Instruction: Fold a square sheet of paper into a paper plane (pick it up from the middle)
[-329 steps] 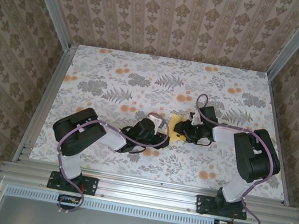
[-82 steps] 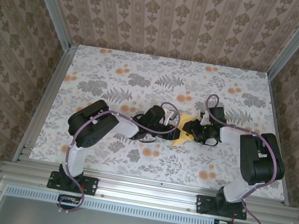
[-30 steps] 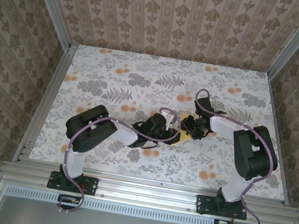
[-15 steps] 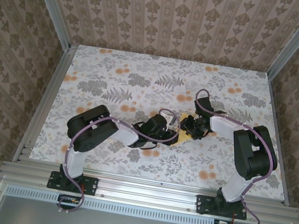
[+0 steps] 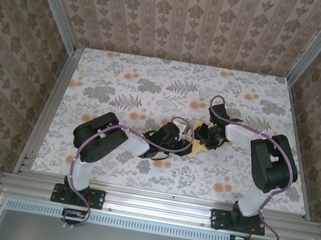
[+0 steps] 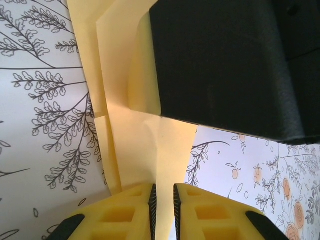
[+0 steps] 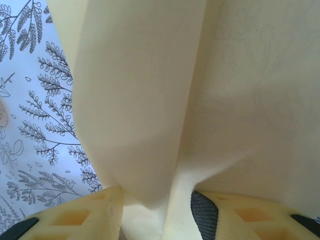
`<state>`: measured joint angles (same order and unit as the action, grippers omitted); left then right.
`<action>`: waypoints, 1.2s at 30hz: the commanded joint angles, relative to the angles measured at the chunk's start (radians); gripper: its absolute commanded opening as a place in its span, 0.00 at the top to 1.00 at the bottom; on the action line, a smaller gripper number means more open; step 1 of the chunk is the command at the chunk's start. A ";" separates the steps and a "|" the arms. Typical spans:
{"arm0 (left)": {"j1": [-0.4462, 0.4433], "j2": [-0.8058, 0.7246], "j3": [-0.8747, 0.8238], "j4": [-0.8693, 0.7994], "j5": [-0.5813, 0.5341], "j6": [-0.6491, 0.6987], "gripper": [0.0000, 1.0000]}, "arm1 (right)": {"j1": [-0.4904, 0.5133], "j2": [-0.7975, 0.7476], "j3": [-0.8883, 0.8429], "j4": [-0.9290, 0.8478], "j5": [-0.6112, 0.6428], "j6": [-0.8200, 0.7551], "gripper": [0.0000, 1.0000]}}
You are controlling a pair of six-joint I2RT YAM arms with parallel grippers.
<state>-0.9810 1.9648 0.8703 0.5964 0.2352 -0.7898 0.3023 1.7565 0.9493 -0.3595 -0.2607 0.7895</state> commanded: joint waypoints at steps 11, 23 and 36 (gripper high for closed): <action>-0.005 -0.017 -0.036 0.012 0.015 -0.008 0.79 | 0.001 0.148 -0.067 -0.059 0.119 -0.008 0.55; 0.007 -0.237 -0.133 -0.049 -0.138 -0.030 0.74 | 0.012 0.163 -0.060 -0.075 0.151 -0.017 0.57; 0.018 -0.163 -0.101 -0.056 -0.119 -0.070 0.74 | 0.019 0.169 -0.058 -0.065 0.137 -0.039 0.52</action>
<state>-0.9737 1.7828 0.7521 0.5587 0.1223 -0.8352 0.3134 1.7741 0.9691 -0.3912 -0.2493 0.7803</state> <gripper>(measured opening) 0.257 0.477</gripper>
